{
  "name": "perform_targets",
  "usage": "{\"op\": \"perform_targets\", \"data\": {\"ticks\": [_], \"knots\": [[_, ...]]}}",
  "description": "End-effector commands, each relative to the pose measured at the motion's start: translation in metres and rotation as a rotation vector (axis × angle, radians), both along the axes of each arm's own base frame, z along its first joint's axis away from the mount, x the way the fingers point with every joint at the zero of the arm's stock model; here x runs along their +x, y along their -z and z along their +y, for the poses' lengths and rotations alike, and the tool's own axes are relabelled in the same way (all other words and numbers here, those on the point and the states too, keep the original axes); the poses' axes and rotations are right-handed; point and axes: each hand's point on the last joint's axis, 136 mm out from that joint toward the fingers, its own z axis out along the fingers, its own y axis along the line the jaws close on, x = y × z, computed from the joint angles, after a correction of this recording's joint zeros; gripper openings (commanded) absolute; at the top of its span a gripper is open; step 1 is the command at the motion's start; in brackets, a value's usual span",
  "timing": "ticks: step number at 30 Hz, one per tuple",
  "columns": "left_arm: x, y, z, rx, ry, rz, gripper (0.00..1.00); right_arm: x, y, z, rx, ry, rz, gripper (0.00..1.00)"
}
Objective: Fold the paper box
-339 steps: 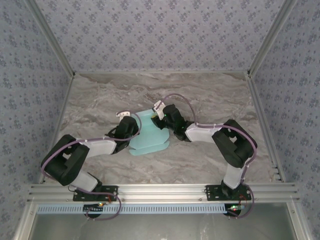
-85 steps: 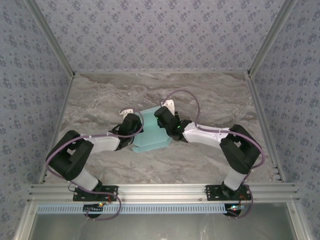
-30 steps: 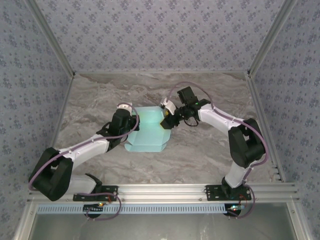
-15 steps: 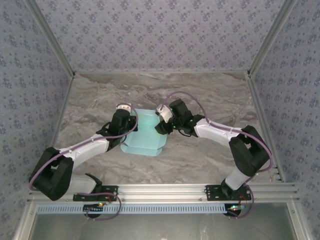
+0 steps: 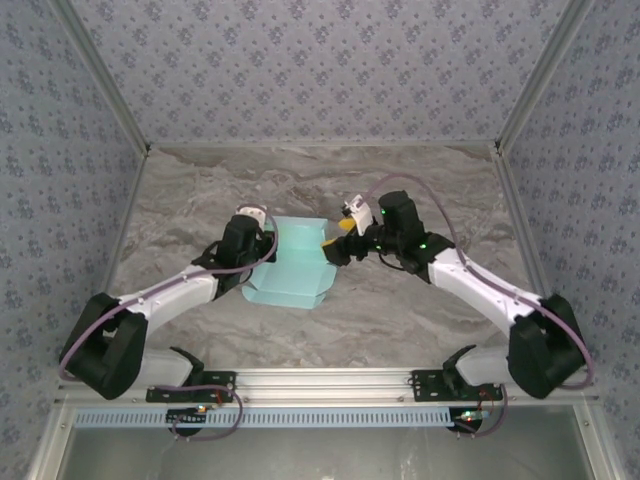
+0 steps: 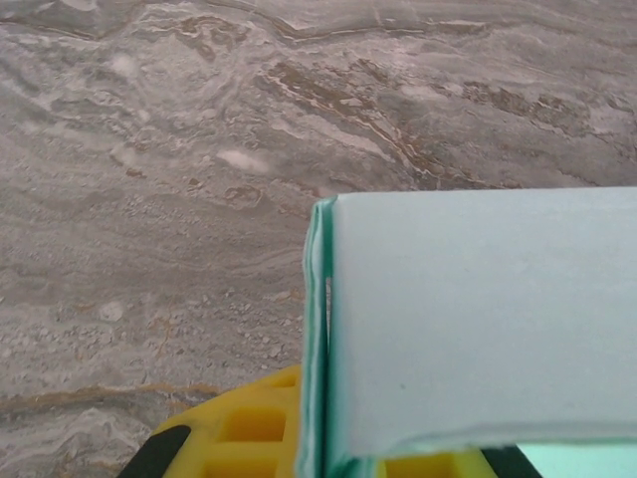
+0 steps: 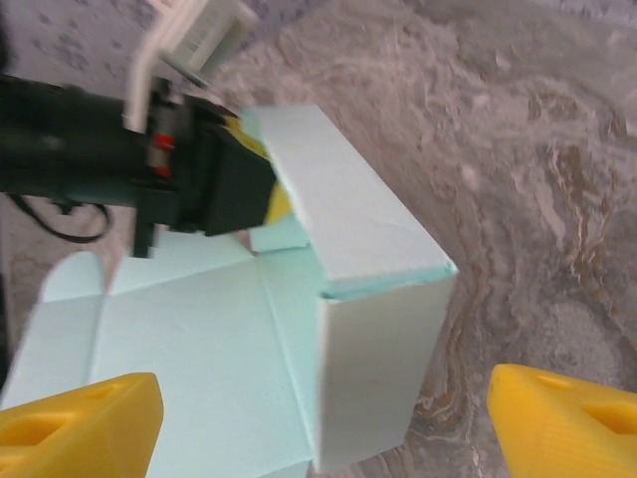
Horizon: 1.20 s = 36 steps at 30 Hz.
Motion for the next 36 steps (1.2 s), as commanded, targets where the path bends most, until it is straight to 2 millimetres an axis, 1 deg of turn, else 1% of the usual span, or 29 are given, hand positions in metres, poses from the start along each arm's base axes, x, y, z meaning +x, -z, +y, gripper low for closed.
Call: {"op": "perform_targets", "data": {"ticks": [1,3,5,7,8,10,13,15,17,20,22,23,25,26,28,29,30,33,36], "knots": [[0.007,-0.018,-0.018,0.042,0.135,-0.015,0.00,0.006,-0.005,-0.031,0.008,0.156,0.043,0.89],[0.006,-0.017,-0.023,0.090,0.196,0.011,0.02,0.026,-0.009,-0.067,0.028,0.358,0.065,0.90],[0.000,-0.017,-0.031,0.162,0.299,0.056,0.00,0.041,-0.006,-0.104,0.034,0.539,0.066,0.91],[-0.006,-0.019,-0.035,0.235,0.383,0.084,0.00,0.050,0.002,-0.136,0.017,0.690,0.061,0.91],[-0.008,-0.020,-0.035,0.272,0.412,0.097,0.00,0.051,0.006,-0.148,0.020,0.743,0.068,0.91],[-0.015,-0.020,-0.034,0.334,0.475,0.124,0.00,0.052,0.010,-0.161,0.047,0.800,0.089,0.92],[-0.017,-0.017,-0.026,0.443,0.499,0.187,0.00,0.053,0.018,-0.172,0.076,0.853,0.124,0.91],[-0.017,-0.011,-0.022,0.538,0.519,0.239,0.00,0.053,0.022,-0.175,0.092,0.873,0.141,0.92],[-0.025,0.000,-0.022,0.663,0.588,0.304,0.00,0.055,0.027,-0.175,0.099,0.876,0.153,0.92],[-0.037,0.023,-0.020,0.823,0.704,0.430,0.00,0.057,0.038,-0.173,0.086,0.861,0.199,0.92],[-0.035,0.035,-0.014,0.930,0.733,0.483,0.00,0.058,0.045,-0.172,0.084,0.851,0.224,0.92],[-0.033,0.038,-0.014,0.976,0.748,0.494,0.04,0.057,0.047,-0.171,0.086,0.847,0.233,0.92],[-0.033,0.042,-0.022,1.018,0.808,0.488,0.15,0.055,0.051,-0.169,0.089,0.832,0.242,0.92],[-0.030,0.042,-0.028,1.026,0.827,0.461,0.19,0.054,0.051,-0.168,0.087,0.823,0.246,0.92],[-0.019,0.038,-0.038,1.009,0.822,0.404,0.25,0.051,0.054,-0.165,0.080,0.800,0.254,0.92],[-0.014,0.033,-0.044,1.000,0.816,0.370,0.31,0.050,0.055,-0.162,0.075,0.782,0.259,0.92],[-0.009,0.027,-0.049,0.982,0.805,0.337,0.35,0.048,0.056,-0.159,0.068,0.761,0.262,0.92],[-0.003,0.004,-0.061,0.920,0.795,0.230,0.41,0.045,0.057,-0.150,0.046,0.698,0.259,0.92],[-0.002,-0.021,-0.069,0.855,0.778,0.110,0.42,0.046,0.059,-0.139,-0.004,0.633,0.236,0.92]]}}
